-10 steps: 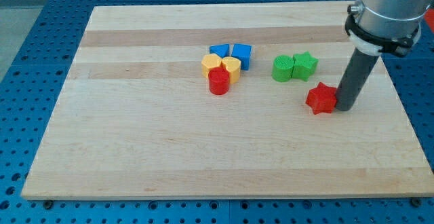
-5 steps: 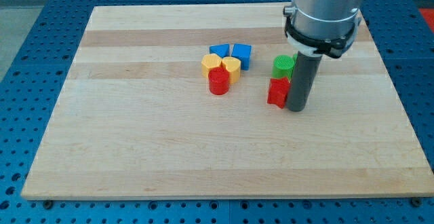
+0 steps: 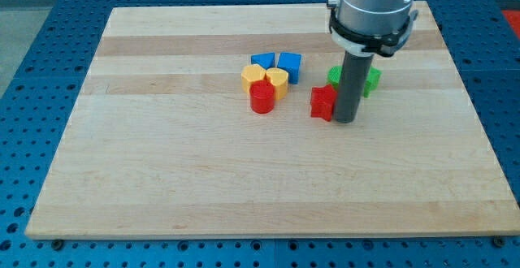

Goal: Slide the red star closer to the group of blocks

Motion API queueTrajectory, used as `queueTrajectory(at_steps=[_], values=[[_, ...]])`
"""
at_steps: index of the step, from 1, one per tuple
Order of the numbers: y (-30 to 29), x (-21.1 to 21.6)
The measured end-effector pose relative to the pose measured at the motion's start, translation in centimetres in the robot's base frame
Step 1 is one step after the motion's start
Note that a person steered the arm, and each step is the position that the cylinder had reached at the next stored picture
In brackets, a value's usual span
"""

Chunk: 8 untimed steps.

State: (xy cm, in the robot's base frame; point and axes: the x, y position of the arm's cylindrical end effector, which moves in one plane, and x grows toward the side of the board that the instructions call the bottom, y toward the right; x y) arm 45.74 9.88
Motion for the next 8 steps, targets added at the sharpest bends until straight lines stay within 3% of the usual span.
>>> queueTrajectory(at_steps=[2, 5, 8], values=[[-2.8, 0.0], [1.4, -1.0], [0.0, -2.3]])
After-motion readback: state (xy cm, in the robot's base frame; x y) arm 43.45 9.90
